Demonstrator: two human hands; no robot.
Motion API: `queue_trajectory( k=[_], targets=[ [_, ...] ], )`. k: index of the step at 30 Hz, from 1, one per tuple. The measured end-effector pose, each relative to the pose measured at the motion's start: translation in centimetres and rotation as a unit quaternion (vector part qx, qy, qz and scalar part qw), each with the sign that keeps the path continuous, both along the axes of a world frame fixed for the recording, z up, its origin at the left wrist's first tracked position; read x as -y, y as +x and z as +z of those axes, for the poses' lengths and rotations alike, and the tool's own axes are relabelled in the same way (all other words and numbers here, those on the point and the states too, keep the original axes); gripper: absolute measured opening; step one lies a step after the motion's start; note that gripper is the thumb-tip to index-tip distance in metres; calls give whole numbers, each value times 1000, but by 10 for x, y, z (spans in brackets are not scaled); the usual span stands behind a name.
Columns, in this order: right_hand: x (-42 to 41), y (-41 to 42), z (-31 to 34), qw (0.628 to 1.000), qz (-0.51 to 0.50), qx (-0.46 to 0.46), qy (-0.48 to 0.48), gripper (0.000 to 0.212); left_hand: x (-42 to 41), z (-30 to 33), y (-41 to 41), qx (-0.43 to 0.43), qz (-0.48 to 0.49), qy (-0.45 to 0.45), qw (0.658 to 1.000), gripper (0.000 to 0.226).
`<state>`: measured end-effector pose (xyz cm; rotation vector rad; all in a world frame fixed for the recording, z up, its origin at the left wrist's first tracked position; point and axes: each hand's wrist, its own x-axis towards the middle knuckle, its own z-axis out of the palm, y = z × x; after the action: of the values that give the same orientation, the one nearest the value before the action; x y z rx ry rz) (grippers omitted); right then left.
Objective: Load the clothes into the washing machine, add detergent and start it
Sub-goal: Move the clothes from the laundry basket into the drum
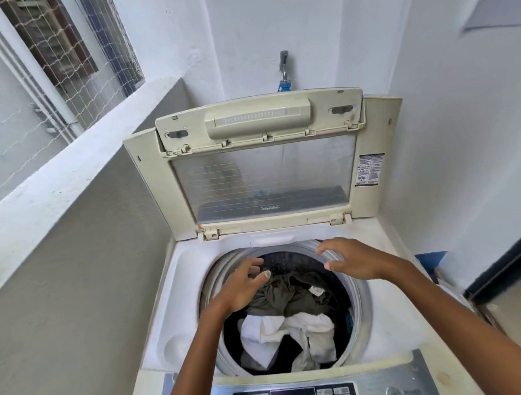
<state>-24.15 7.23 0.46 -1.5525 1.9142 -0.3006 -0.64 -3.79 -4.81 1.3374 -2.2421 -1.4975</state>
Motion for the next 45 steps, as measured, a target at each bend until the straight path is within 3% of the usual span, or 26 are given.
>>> queue_trajectory(
  k=[10,19,23,27,28,30,32,37,45],
  targets=[
    [-90,-27,-41,954,-202,137,-172,24,-69,1,-81,-104,-69,11,992,20],
    [-185,-123,-86,891,-384,182,-162,24,-161,-5,-232,-128,-212,58,967,21],
    [-213,-186,-122,860,-441,217,-135,18,-202,-18,-316,-90,-282,82,952,19],
    [-228,-243,-168,835,-490,237,-81,11,-214,-61,-392,51,-360,86,927,28],
    [-230,-260,-185,831,-497,241,-64,6,-213,-74,-413,80,-354,95,927,29],
    [-230,-292,-215,826,-509,239,-29,16,-208,-105,-452,128,-317,102,934,31],
    [-226,-323,-253,823,-515,241,8,5,-202,-144,-486,163,-247,115,948,31],
    [-190,-386,-349,844,-478,226,93,14,-184,-251,-530,204,-107,127,965,32],
    [-113,-444,-560,897,-352,184,192,39,-144,-419,-542,311,77,13,947,70]
  ],
)
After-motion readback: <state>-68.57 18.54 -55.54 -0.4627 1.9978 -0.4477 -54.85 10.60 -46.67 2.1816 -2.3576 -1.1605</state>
